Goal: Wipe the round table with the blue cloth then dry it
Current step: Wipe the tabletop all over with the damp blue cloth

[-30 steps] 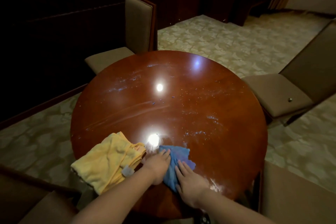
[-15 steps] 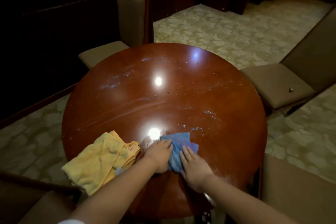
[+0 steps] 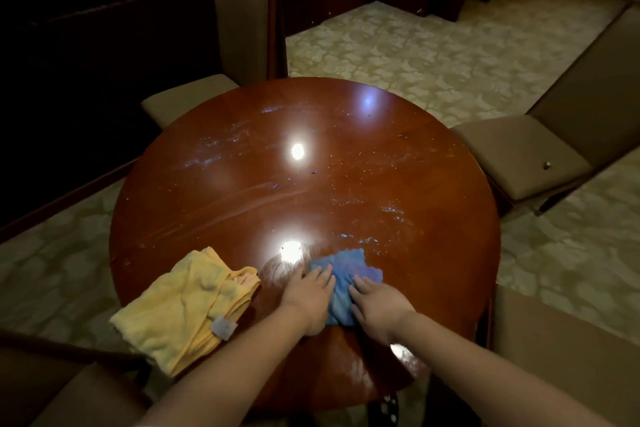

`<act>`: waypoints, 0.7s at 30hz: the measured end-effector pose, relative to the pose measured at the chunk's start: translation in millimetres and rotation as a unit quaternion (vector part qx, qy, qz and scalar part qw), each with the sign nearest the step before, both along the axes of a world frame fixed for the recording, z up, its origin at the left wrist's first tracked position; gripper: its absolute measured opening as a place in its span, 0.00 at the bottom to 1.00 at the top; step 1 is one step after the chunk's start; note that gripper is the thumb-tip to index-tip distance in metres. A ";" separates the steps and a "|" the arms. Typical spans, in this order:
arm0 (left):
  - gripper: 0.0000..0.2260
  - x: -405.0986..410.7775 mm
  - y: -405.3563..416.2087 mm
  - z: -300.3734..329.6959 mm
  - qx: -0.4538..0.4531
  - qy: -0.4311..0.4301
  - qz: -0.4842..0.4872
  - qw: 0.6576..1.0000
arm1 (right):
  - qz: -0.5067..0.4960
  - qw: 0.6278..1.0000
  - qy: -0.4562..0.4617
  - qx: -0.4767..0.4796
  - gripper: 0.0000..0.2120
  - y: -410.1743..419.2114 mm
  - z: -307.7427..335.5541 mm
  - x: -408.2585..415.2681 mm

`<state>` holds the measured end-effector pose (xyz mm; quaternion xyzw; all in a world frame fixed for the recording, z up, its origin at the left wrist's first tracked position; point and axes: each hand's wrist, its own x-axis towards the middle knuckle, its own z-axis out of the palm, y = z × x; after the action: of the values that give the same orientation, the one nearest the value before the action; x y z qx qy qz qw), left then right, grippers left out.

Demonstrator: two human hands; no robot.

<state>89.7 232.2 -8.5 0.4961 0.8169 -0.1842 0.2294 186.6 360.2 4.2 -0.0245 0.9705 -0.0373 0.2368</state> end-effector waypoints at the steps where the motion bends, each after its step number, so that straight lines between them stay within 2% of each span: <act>1: 0.32 10.4 -4.1 -2.6 -0.008 -0.001 -0.016 1.000 | -0.003 1.000 0.013 -0.008 0.39 -3.8 0.9 13.7; 2: 0.32 17.8 -7.4 -6.1 -0.012 -0.005 -0.022 1.000 | -0.014 0.999 0.020 -0.022 0.42 -4.0 0.3 24.1; 5: 0.31 13.9 -0.5 -6.9 0.005 -0.026 -0.005 1.000 | -0.051 0.999 0.002 -0.004 0.26 10.9 -12.2 18.0; 9: 0.31 -4.0 24.0 2.7 0.001 -0.043 0.036 0.998 | -0.072 0.997 -0.026 0.029 0.23 26.4 -24.4 -23.2; 12: 0.31 4.3 23.1 -0.7 -0.002 -0.034 0.012 0.999 | -0.091 0.993 -0.041 0.068 0.17 21.3 -17.5 -16.2; 14: 0.31 16.3 17.0 -4.5 0.000 -0.034 -0.012 0.999 | -0.091 0.992 -0.021 0.089 0.16 18.0 -13.1 3.5; 17: 0.30 16.9 19.7 -5.6 0.003 -0.041 -0.017 0.999 | -0.077 0.996 0.009 0.052 0.21 23.2 -21.7 19.8; 21: 0.31 -0.6 46.8 -2.3 0.008 -0.050 0.018 0.999 | -0.096 0.994 0.013 0.046 0.20 48.0 -23.1 -9.1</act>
<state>89.2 279.1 -10.8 0.4920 0.8144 -0.1485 0.2694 177.5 408.2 -18.9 0.0792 0.9722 -0.0151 0.2200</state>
